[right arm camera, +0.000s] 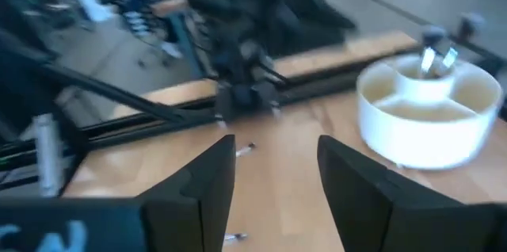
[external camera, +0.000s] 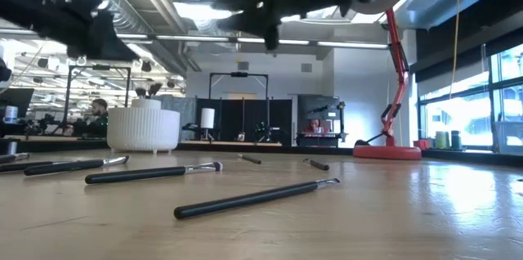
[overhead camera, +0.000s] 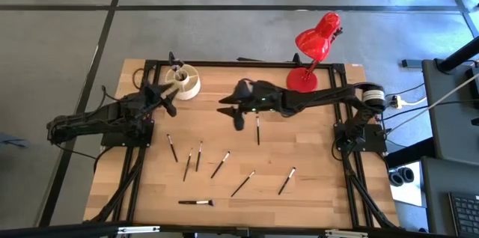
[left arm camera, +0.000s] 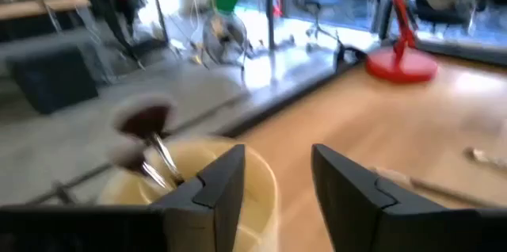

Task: Put items in baskets/containers
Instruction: Put the black powder brush into the white organizer

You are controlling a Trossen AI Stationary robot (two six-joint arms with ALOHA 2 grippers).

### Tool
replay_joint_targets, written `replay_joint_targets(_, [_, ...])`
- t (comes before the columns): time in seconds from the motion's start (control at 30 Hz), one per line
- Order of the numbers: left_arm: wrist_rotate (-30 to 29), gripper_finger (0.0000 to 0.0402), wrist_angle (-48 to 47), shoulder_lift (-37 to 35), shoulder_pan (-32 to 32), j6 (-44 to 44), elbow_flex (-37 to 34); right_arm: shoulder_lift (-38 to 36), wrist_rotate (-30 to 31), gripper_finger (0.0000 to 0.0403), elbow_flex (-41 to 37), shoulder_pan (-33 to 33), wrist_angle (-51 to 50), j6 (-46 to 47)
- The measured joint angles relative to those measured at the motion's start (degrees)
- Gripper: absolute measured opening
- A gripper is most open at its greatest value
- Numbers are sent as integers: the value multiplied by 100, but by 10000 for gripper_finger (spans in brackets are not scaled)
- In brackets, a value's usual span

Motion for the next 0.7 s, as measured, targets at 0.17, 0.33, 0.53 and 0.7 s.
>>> replay_joint_targets(0.17, [721,143,295,434,-2,-957,-494,-157,-548,179,-267,31,678,-201])
replay_joint_targets(0.33, [1251,143,829,1134,-154,-1773,-625,-157,-397,179,-36,24,956,-912])
replay_joint_targets(0.53, [1246,143,1408,2237,-1094,-2864,-509,-495,2003,179,188,79,-771,-614])
replay_joint_targets(0.7, [446,143,1386,3476,-2153,-3879,-144,-624,2638,179,189,155,-2090,-124])
